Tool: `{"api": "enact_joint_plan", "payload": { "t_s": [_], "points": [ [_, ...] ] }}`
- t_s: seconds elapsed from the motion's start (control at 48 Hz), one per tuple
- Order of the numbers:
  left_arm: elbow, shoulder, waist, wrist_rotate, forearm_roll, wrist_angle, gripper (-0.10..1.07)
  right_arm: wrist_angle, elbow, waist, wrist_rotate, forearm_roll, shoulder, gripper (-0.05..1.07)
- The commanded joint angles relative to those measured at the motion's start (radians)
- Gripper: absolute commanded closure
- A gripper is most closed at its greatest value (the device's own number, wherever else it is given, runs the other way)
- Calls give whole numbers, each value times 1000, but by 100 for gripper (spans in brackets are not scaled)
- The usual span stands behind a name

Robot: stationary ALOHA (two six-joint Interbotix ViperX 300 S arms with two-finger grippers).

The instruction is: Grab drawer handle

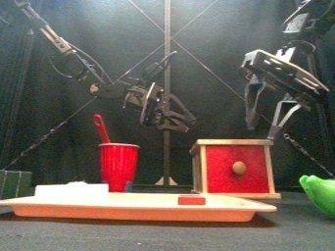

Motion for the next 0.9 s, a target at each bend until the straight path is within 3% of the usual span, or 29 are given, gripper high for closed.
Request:
{"api": "enact_joint_plan", "payload": {
  "t_s": [0.0, 0.396, 0.875],
  "points": [
    [-20, -15, 0, 3, 0, -15, 6, 3, -23, -8, 5, -5, 2, 18],
    [-52, 17, -11, 2, -5, -17, 6, -8, -58, -75, 8, -31, 107, 18],
    [-60, 29, -11, 2, -25, -17, 6, 48, -164, -98, 9, -41, 276, 18]
  ]
}}
